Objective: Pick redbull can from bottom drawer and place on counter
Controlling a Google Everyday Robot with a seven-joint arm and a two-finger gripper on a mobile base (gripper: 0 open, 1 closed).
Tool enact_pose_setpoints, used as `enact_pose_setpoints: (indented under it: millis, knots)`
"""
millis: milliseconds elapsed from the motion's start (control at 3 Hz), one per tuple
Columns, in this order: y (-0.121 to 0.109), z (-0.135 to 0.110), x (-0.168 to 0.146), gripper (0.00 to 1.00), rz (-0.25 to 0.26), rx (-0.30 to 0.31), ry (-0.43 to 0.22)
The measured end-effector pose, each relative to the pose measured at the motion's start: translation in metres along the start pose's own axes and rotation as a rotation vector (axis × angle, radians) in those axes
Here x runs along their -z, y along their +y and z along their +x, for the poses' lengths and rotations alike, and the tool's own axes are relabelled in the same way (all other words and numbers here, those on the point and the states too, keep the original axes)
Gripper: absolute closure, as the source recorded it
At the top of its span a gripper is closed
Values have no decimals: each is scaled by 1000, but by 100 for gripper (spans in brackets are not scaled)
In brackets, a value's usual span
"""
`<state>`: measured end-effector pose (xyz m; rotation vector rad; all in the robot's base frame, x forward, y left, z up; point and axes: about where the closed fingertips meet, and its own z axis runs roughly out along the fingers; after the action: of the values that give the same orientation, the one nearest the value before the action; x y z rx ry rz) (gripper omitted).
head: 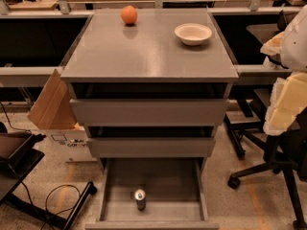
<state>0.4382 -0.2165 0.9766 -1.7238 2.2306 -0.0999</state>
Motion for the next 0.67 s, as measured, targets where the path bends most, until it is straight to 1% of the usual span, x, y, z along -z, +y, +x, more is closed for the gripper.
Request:
enact_pose_setpoints:
  millis: [333,667]
  knots:
    - [0,0,0,0,0,0,0]
    - [-1,4,-8,0,1,-10,27]
